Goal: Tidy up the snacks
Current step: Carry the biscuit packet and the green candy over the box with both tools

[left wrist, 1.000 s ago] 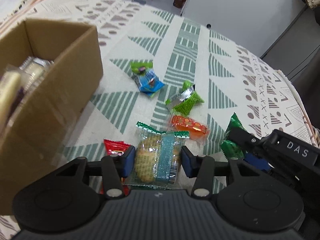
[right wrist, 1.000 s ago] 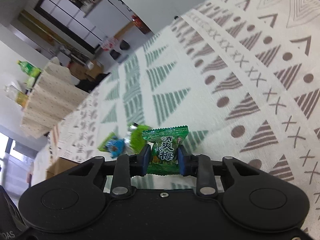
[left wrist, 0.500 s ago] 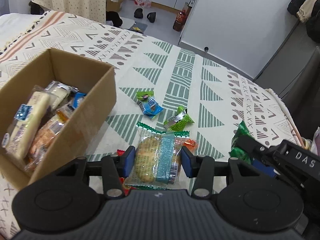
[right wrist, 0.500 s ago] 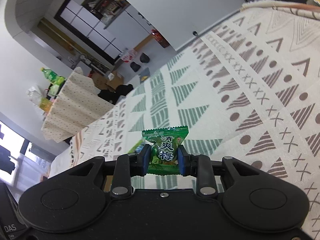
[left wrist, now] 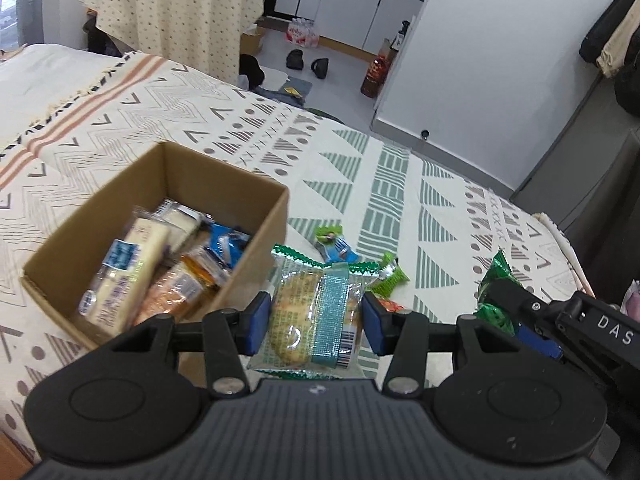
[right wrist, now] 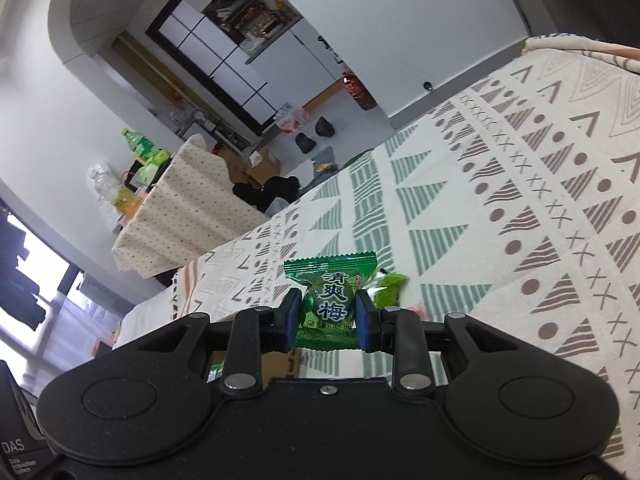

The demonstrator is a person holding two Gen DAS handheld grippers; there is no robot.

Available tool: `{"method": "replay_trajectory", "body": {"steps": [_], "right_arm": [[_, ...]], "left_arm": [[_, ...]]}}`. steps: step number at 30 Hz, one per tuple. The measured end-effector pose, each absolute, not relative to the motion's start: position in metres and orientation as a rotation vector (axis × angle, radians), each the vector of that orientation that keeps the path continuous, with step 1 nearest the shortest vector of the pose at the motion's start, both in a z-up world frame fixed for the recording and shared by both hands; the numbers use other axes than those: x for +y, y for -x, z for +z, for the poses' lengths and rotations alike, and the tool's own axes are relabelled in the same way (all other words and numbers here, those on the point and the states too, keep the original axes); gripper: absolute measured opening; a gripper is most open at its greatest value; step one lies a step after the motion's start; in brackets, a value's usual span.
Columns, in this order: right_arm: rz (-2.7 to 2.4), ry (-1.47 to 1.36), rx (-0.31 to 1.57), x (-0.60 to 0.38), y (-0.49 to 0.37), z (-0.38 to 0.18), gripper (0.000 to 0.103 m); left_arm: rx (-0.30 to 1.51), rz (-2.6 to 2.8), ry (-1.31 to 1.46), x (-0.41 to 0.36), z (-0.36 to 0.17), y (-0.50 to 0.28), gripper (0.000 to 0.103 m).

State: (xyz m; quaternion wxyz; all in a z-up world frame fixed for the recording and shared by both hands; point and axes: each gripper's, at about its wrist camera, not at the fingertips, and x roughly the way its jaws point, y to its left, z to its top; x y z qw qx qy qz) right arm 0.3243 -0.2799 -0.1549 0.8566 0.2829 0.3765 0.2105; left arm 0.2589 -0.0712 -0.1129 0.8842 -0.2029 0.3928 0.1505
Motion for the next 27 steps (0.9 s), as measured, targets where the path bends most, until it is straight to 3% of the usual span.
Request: {"method": "replay_trajectory", "body": {"steps": [27], "right_arm": [[0.576,-0.467,0.735,-0.194,-0.289,-0.136,0.028]], "left_arm": [[0.733,0.418,0.556,0.038,-0.096,-0.217,0.048]]}}
